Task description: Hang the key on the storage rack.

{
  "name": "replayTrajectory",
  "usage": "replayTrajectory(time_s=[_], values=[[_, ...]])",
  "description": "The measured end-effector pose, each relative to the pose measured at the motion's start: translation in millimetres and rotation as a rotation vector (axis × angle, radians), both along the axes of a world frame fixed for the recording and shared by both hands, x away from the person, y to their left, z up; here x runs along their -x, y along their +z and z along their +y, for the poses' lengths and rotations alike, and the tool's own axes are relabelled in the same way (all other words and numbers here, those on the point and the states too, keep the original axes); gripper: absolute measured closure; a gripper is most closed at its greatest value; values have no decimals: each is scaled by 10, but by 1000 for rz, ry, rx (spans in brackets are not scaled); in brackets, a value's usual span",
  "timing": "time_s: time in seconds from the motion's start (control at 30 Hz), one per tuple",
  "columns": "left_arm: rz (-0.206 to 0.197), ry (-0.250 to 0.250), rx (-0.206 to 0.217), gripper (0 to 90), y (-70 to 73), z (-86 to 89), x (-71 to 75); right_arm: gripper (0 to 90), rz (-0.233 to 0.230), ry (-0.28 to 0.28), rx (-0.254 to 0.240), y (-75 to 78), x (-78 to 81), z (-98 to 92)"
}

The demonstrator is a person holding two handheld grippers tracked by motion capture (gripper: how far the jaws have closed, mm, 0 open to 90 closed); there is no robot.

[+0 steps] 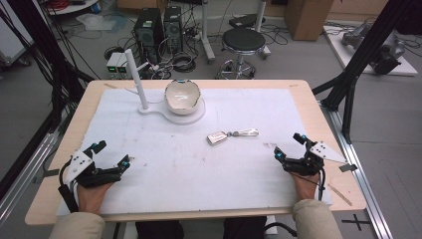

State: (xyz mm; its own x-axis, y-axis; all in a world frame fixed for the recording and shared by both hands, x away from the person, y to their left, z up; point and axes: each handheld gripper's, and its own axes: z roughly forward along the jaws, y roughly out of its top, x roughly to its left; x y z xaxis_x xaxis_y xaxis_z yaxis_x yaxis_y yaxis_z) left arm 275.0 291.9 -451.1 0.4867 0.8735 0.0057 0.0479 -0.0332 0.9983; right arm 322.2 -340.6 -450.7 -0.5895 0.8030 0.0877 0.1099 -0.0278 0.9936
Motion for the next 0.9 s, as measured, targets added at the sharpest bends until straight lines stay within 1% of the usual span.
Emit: replayTrajectory(time_s=[0.07,0.23,0.33,0.57,0.7,0.73,0.8,0.83,0.87,0.9], values=[[-1,5,-4,17,0,-6,-1,5,-8,1,4,-1,-4,1],[1,3,-7,17,1,-6,-6,6,-1,-1,2,0,0,0],[2,4,-9,17,2,-5,-6,6,-10,-1,11,-1,-6,0],[1,7,-4,17,1,-7,-5,6,-9,-1,14,1,-13,-1],[0,6,-8,17,2,-9,-2,6,0,9,15,6,-25,0],[-1,6,-6,17,2,-9,-1,6,12,13,12,9,-18,4],[-1,7,-5,17,1,-6,-1,6,17,24,21,18,-39,2],[0,9,-2,17,1,-7,-2,6,23,24,33,36,-61,-3],[0,9,-1,17,1,-8,-3,6,24,28,31,59,-75,-9],[0,9,-1,17,1,-7,-3,6,40,33,34,94,-94,-17]])
